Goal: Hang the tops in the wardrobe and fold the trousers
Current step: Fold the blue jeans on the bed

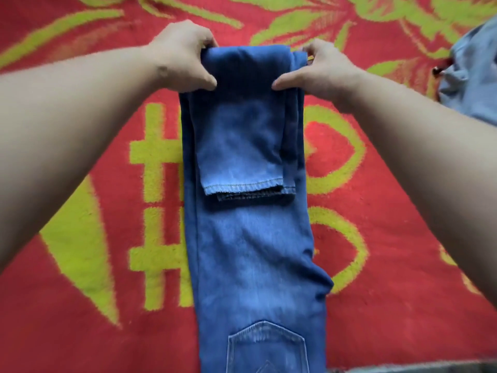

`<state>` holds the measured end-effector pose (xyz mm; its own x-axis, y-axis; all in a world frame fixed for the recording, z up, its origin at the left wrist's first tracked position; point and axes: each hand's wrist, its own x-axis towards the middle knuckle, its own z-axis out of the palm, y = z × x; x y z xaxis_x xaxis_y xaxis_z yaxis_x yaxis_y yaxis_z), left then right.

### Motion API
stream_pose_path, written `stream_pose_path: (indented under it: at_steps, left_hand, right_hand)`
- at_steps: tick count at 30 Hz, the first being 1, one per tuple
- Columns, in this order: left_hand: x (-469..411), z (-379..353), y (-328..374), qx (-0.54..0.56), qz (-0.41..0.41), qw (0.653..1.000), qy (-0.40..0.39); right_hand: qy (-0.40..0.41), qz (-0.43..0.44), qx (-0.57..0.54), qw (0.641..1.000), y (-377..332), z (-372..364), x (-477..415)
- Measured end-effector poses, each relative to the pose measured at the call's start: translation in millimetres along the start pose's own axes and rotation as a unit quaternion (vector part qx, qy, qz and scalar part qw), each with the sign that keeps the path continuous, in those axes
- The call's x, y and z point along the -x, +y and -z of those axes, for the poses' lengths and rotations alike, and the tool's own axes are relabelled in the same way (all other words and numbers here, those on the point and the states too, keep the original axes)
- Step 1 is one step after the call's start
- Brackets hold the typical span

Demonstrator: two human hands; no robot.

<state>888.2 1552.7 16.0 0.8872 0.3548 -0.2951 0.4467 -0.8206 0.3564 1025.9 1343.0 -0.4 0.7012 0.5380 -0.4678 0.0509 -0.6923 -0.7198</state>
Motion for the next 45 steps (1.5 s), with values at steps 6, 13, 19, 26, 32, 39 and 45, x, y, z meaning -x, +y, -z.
stream_pose_path:
  at_steps: [6,13,19,26,32,39,45]
  left_hand:
    - [108,49,54,0.006,-0.040,0.996,0.074]
    - [295,-17,102,-0.026,-0.063,0.993,0.093]
    - [396,-128,99,-0.062,-0.050,0.983,-0.167]
    - [366,-168,58,0.212,0.234,0.947,-0.057]
    - [298,-173,32,0.412,0.462,0.784,-0.027]
    - [300,-173,66,0.544,0.411,0.731,0.041]
    - [234,-92,79,0.639,0.324,0.685,0.135]
  right_hand:
    - [0.026,0.111,0.156,0.981,-34,40,112]
    - [0.046,0.239,0.319,0.916,17,6,285]
    - [-0.096,0.215,0.391,0.890,124,-60,374]
    - [-0.066,-0.007,0.161,0.985,152,-83,355]
    - [-0.029,-0.225,-0.129,0.965,151,-72,278]
    - [-0.105,-0.213,-0.254,0.938,142,-77,276]
    - [-0.027,-0.099,-0.331,0.938,74,-28,226]
